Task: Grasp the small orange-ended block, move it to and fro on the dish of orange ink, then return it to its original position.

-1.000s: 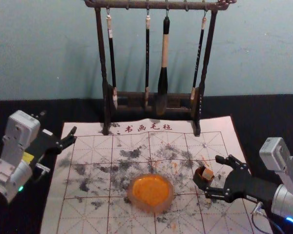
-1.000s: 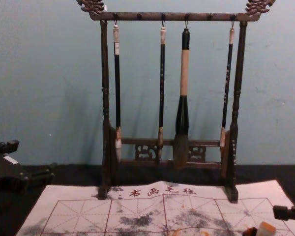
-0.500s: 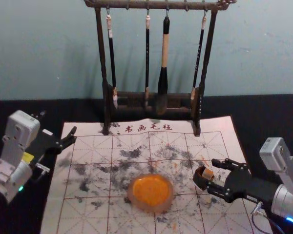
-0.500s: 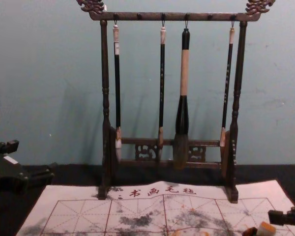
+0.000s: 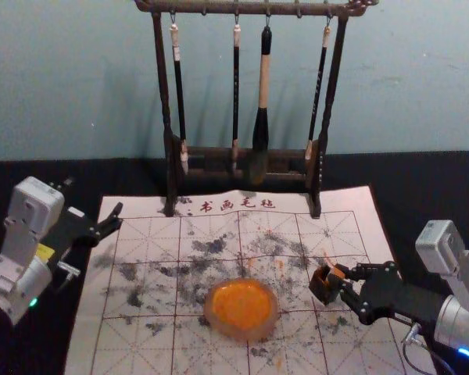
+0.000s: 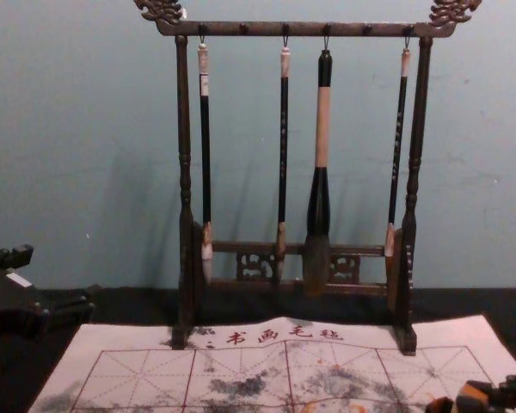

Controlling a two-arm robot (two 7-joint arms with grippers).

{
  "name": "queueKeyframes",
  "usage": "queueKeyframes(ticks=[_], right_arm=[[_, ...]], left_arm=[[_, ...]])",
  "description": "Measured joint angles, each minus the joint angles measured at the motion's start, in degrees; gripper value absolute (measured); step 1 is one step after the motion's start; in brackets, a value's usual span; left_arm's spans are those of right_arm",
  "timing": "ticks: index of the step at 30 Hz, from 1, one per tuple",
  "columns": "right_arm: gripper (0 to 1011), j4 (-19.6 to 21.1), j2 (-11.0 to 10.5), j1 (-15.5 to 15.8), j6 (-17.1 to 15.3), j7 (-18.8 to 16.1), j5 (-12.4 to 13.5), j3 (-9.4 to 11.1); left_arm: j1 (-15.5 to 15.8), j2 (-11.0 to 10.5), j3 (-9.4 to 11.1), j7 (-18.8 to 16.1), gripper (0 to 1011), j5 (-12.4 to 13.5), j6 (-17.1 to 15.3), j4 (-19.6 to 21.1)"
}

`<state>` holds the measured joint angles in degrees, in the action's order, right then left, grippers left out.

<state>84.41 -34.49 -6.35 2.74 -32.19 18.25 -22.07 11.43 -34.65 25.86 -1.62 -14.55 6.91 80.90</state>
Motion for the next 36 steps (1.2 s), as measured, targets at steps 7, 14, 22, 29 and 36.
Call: queueKeyframes(ticks=[7, 14, 22, 29, 36], right_arm=[[91, 0.00, 0.00, 0.00, 0.00, 0.00, 0.02, 0.00], [91, 0.00, 0.00, 0.00, -0.01, 0.00, 0.02, 0.00], [92, -0.01, 0.00, 0.00, -0.01, 0.00, 0.02, 0.00], [91, -0.01, 0.15, 0.06, 0.14, 0.14, 0.11, 0.34], [91, 0.03, 0.36, 0.13, 0.33, 0.26, 0.18, 0.69]], left_arm=[[0.00, 0.00, 0.00, 0.00, 1001, 0.00, 0.00, 0.00], [0.00, 0.00, 0.00, 0.00, 1001, 0.00, 0.00, 0.00], [0.00, 0.00, 0.00, 0.00, 1001, 0.00, 0.00, 0.00], [0.00, 0.00, 0.00, 0.00, 1001, 0.00, 0.00, 0.00], [0.00, 0.00, 0.00, 0.00, 1001, 0.00, 0.00, 0.00]])
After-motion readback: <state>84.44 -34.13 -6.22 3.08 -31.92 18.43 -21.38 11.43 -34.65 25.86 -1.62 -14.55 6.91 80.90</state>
